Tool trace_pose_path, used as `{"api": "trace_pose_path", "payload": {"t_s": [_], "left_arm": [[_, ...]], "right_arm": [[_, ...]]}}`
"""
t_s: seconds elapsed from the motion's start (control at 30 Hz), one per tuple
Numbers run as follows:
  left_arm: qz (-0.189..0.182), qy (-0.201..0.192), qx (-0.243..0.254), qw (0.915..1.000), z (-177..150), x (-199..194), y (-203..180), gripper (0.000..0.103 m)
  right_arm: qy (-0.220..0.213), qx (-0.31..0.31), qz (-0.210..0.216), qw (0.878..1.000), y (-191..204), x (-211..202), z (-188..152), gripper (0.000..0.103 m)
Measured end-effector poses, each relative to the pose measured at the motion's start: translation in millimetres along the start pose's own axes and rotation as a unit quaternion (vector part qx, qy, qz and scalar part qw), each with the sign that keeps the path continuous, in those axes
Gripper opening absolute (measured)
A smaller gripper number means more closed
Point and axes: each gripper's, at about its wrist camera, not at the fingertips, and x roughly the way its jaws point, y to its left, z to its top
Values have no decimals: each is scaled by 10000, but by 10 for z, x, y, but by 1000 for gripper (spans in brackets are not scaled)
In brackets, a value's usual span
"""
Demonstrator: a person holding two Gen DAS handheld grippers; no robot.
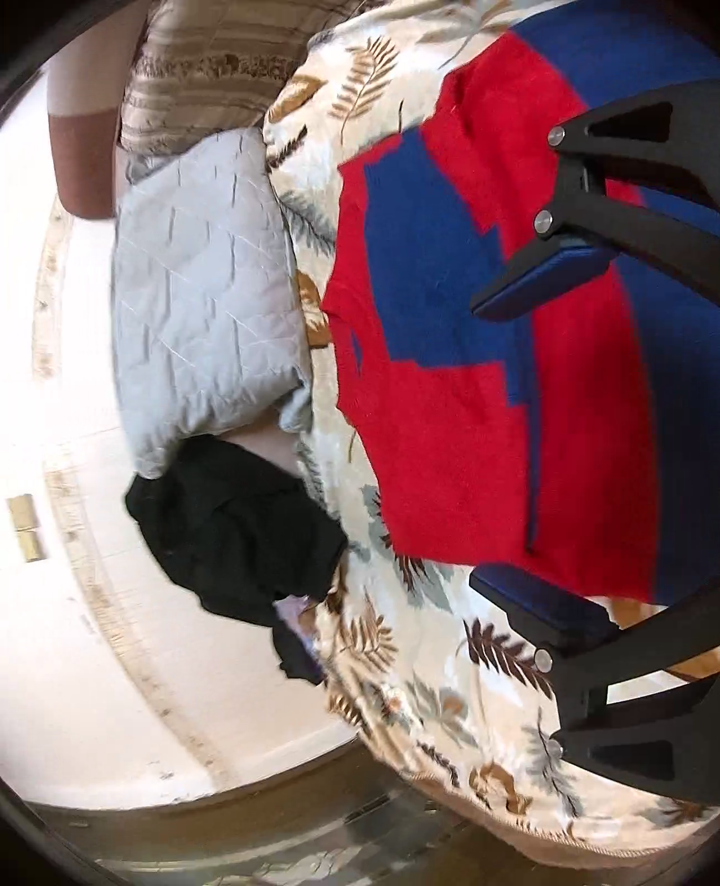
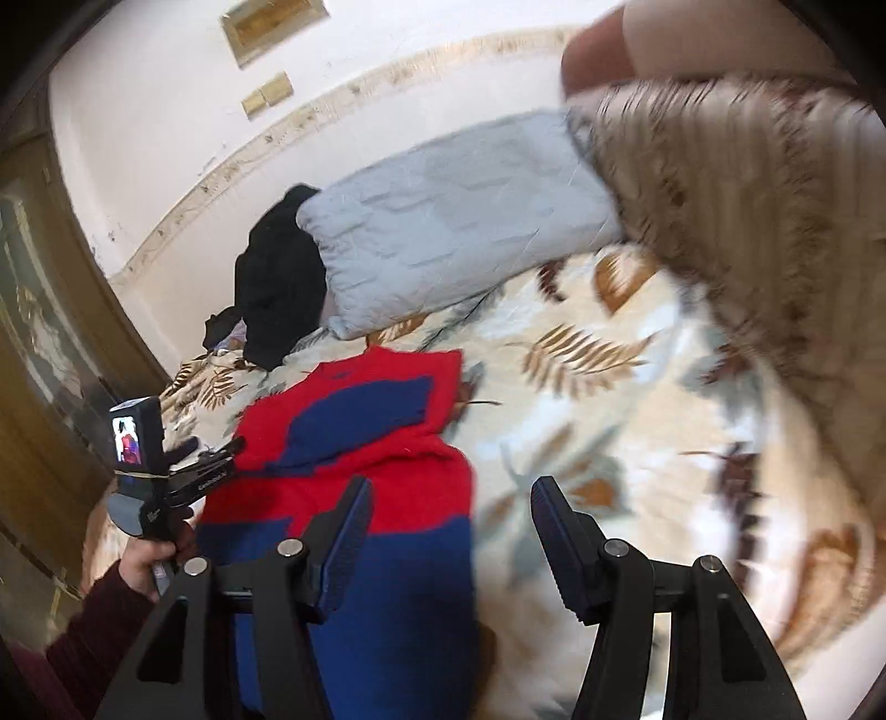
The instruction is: Fold small clothes
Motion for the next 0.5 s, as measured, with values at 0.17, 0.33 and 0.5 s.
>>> {"api": "trace_pose_path", "payload": {"t_s": [0.17, 0.33, 0.5], "left_arm": [[-312, 86, -215, 9992, -56, -383, 24, 89], [-158, 68, -34, 9998, 13, -757, 65, 89], [-578, -17, -858, 9946, 184, -998, 298, 89]], "right_arm": [[-368, 68, -34, 9993, -198, -729, -35, 65], [-485, -119, 79, 9987, -120, -1085, -20, 66], [-856, -355, 425, 9948, 119, -1450, 77, 66]]}}
